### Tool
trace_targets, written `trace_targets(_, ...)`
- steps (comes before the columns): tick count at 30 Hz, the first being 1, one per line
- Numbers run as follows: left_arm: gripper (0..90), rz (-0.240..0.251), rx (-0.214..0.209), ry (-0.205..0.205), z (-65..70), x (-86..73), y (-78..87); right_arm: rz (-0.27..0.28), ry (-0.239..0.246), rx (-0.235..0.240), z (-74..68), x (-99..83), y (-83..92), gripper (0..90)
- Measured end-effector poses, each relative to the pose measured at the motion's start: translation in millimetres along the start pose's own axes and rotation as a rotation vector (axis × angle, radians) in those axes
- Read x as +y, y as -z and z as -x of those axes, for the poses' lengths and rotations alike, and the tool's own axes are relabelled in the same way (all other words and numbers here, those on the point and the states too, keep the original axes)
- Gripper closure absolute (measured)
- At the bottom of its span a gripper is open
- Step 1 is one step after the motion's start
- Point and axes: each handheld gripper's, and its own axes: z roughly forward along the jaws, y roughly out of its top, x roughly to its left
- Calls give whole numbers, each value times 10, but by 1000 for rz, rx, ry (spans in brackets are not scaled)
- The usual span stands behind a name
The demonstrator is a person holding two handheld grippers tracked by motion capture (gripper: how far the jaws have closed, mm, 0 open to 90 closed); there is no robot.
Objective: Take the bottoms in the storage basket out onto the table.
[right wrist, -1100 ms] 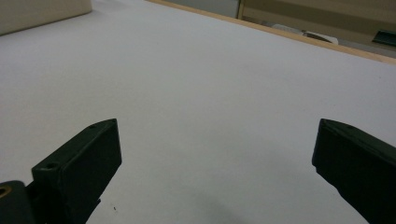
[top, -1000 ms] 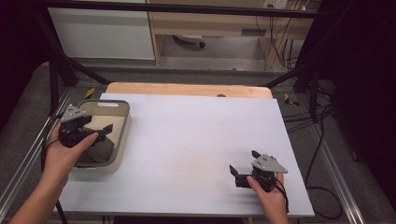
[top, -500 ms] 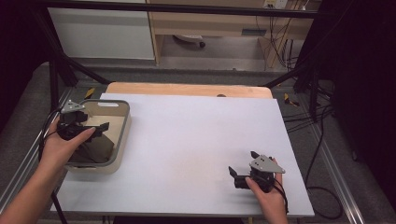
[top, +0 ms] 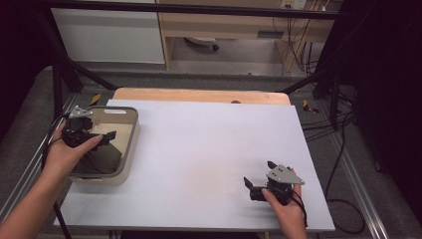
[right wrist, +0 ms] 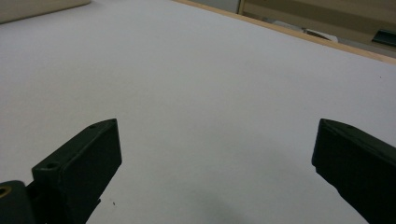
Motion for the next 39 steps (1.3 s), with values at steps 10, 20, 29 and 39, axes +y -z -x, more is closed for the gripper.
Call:
trace_targets(10, 83, -48, -5, -10, 5, 12, -17, 3, 0, -1, 16, 1, 13, 21)
trace_targets(20, 78, -102, -4, -12, -38, -25, -45, 1, 1, 2, 21, 1, 16, 21)
trace_targets(29, 78, -119, -2, -3, -95, -41, -53, -3, 4, 2, 17, 2, 14, 21)
trace_targets(39, 78, -139, -10, 20, -135, -74, -51, -10, 6, 9, 4, 2, 0, 21)
